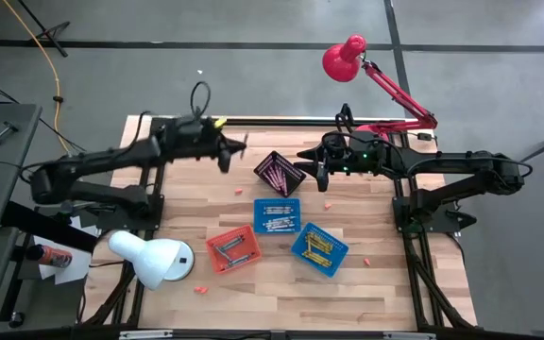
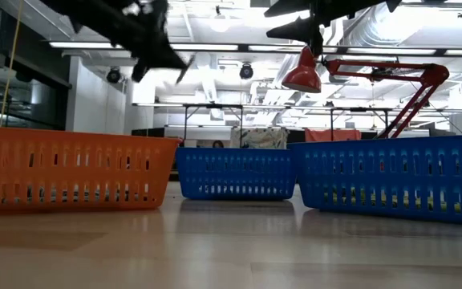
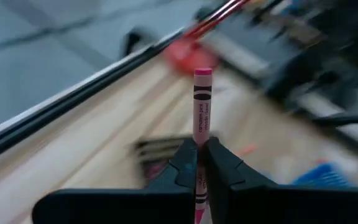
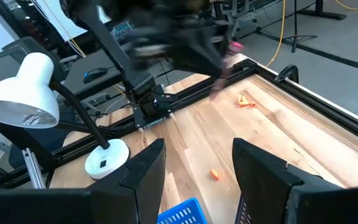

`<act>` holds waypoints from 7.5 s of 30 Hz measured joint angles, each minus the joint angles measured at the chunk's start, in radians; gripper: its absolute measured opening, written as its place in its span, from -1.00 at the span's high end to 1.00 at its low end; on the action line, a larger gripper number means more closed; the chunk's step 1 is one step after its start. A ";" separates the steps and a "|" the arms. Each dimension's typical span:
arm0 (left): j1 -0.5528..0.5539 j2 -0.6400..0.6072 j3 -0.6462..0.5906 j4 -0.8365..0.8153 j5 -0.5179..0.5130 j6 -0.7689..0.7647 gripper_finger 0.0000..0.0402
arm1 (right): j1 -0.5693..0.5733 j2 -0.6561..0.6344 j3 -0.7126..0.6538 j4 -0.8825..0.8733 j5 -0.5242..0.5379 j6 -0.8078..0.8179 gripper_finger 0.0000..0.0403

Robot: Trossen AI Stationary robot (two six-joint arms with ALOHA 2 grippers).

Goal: Sort crayons
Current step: Put the pink crayon into the black bin

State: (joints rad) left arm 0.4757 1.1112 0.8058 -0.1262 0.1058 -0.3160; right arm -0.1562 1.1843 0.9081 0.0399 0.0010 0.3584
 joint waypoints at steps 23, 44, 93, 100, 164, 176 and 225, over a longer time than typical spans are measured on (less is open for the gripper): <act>-0.368 -0.103 -0.239 0.508 -0.144 0.085 1.00 | 0.000 0.000 0.000 0.001 0.000 0.000 0.10; -0.368 -0.103 -0.238 0.521 -0.144 0.081 1.00 | 0.000 0.000 0.000 0.001 0.000 0.000 0.10; -0.240 0.724 0.379 -0.105 -0.179 1.027 0.77 | -0.001 0.000 0.000 0.006 0.052 0.007 0.10; -0.242 0.720 0.379 -0.112 -0.225 0.941 0.56 | -0.001 0.000 0.000 0.005 0.052 0.001 0.10; -0.516 -0.063 -0.091 0.382 -0.303 0.397 0.07 | 0.002 0.000 0.000 0.053 0.024 -0.095 0.10; -0.516 -0.063 -0.091 0.372 -0.304 0.397 0.07 | -0.078 0.000 0.061 -0.274 0.079 0.077 0.10; -0.516 -0.062 -0.090 0.310 -0.362 0.266 0.07 | -0.622 0.427 -0.141 -0.777 -0.002 -0.262 0.74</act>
State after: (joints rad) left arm -0.0399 1.0489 0.7158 0.1835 -0.2562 -0.0502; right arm -0.7784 1.6115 0.7675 -0.7372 -0.0008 0.0959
